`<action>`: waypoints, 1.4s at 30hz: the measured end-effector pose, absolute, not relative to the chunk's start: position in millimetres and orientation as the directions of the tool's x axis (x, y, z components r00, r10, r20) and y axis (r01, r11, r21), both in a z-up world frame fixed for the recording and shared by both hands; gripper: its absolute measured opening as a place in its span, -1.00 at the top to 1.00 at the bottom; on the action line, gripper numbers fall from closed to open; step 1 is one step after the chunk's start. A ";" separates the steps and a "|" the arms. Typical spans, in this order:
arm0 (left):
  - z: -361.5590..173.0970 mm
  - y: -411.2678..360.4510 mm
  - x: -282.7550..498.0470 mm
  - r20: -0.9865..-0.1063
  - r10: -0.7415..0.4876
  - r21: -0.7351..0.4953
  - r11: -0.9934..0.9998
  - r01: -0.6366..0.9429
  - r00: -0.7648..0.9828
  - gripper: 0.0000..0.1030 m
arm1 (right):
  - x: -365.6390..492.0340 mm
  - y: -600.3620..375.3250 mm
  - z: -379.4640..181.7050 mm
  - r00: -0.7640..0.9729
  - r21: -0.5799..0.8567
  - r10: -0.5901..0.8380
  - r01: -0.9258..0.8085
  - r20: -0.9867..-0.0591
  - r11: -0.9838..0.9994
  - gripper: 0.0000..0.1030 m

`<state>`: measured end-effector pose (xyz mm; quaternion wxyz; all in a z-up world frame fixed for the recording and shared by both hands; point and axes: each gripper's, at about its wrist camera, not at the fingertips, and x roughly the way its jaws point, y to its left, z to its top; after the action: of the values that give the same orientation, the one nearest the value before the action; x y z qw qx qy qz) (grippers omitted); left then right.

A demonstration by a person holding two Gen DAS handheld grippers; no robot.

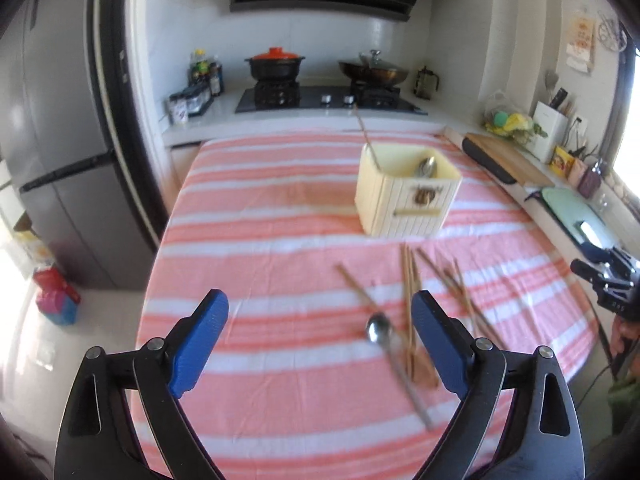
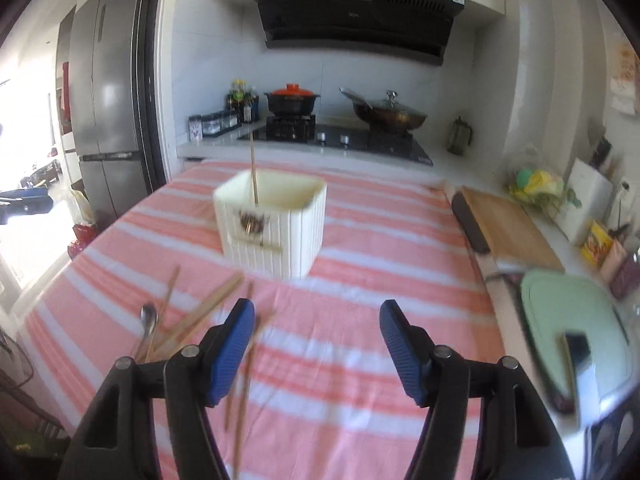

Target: Organize utensils

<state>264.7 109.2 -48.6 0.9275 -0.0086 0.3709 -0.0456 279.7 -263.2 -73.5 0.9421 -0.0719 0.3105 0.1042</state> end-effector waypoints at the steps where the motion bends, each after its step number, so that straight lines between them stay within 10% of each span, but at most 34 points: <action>1: -63.5 111.6 250.3 -0.702 -0.080 -0.057 0.997 0.056 0.708 -0.81 | 259.0 -261.6 -93.5 0.779 -0.056 0.135 -0.213 -0.613 0.975 -0.29; 17: -158.1 101.0 162.5 -0.753 -0.109 -0.189 0.981 -0.054 0.648 -0.81 | 141.2 -224.8 -163.0 0.727 0.002 0.143 -0.191 -0.672 0.982 -0.28; 25: -157.5 90.3 165.5 -0.759 -0.128 -0.185 0.982 -0.023 0.639 -0.81 | 136.8 -239.5 -159.6 0.737 0.028 0.144 -0.167 -0.661 0.986 0.27; 36: -179.8 29.5 228.2 -0.786 -0.140 -0.155 0.988 0.027 0.603 -0.79 | 266.0 -231.7 -185.5 0.631 0.067 0.233 -0.275 -0.740 0.959 0.49; 42: -207.8 6.3 258.8 -0.819 0.003 0.021 0.999 0.026 0.573 -0.49 | 314.0 -222.9 -217.5 0.530 0.103 0.264 -0.313 -0.806 0.944 0.81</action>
<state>258.8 6.3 -207.8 0.8868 0.0153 0.4618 -0.0065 314.0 -222.9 -217.5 0.8742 -0.0273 0.4559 0.1650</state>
